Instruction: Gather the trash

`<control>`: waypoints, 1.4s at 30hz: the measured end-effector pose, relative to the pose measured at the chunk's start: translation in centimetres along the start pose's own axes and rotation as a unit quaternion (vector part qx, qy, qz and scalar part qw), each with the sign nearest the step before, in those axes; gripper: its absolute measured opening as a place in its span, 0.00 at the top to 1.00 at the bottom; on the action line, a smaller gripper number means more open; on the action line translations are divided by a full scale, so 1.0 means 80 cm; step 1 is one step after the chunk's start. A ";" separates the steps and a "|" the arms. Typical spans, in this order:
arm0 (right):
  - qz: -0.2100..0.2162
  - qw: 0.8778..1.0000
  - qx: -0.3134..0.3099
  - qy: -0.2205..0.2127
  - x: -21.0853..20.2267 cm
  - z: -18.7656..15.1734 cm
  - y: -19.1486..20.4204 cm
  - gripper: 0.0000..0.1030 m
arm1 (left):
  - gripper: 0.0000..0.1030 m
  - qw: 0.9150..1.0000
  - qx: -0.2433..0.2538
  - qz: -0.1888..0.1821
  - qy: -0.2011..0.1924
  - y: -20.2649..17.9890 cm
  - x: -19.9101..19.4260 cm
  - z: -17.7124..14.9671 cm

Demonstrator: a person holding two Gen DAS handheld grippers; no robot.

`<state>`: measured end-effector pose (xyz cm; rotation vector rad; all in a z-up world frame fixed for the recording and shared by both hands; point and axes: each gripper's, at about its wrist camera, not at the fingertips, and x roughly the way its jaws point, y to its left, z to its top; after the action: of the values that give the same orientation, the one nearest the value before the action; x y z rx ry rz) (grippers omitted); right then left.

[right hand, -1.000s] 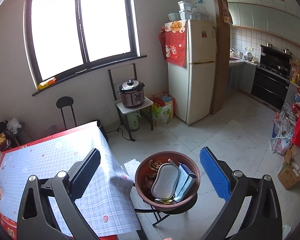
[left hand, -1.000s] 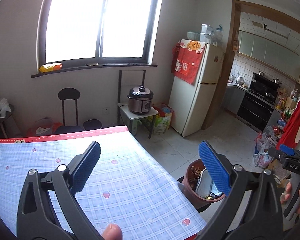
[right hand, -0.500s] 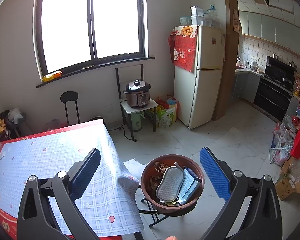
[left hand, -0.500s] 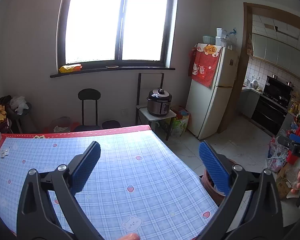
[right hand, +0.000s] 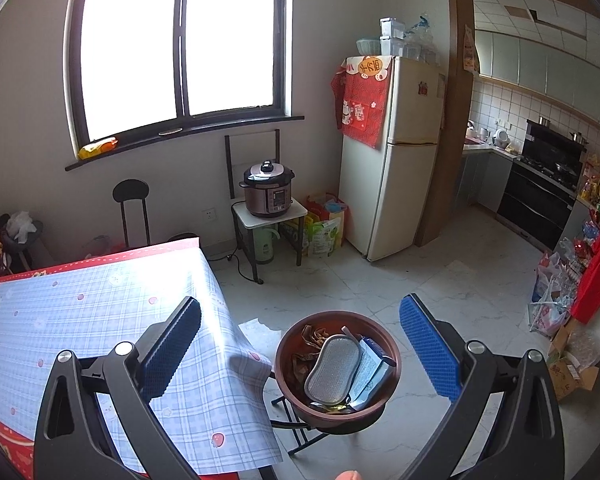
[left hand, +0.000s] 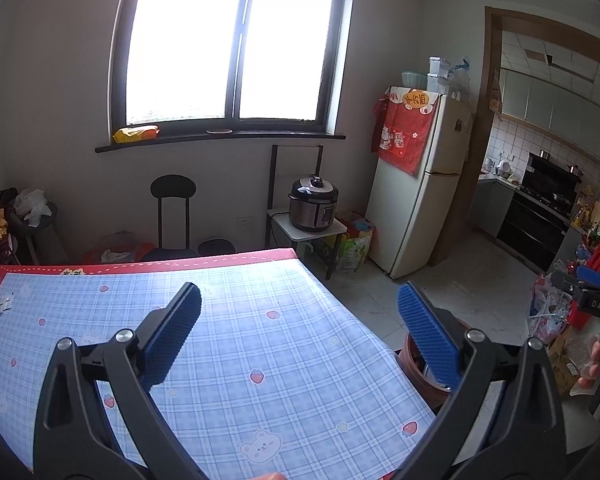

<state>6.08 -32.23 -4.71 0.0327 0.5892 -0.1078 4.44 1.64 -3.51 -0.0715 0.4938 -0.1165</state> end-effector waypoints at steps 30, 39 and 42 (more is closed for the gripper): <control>-0.022 1.000 0.003 -0.001 -0.002 -0.001 -0.006 0.05 | 0.06 1.000 0.005 -0.015 0.004 -0.010 0.001 0.001; -0.022 1.000 0.002 0.001 -0.001 -0.002 -0.006 0.05 | 0.06 1.000 0.004 -0.015 0.004 -0.010 0.001 0.001; -0.022 1.000 0.003 0.001 0.000 -0.002 -0.007 0.05 | 0.06 1.000 0.004 -0.014 0.004 -0.011 0.002 0.003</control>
<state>5.95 -32.75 -4.84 0.0255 0.5922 -0.1516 4.56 0.76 -3.30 -0.0703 0.4999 -0.1457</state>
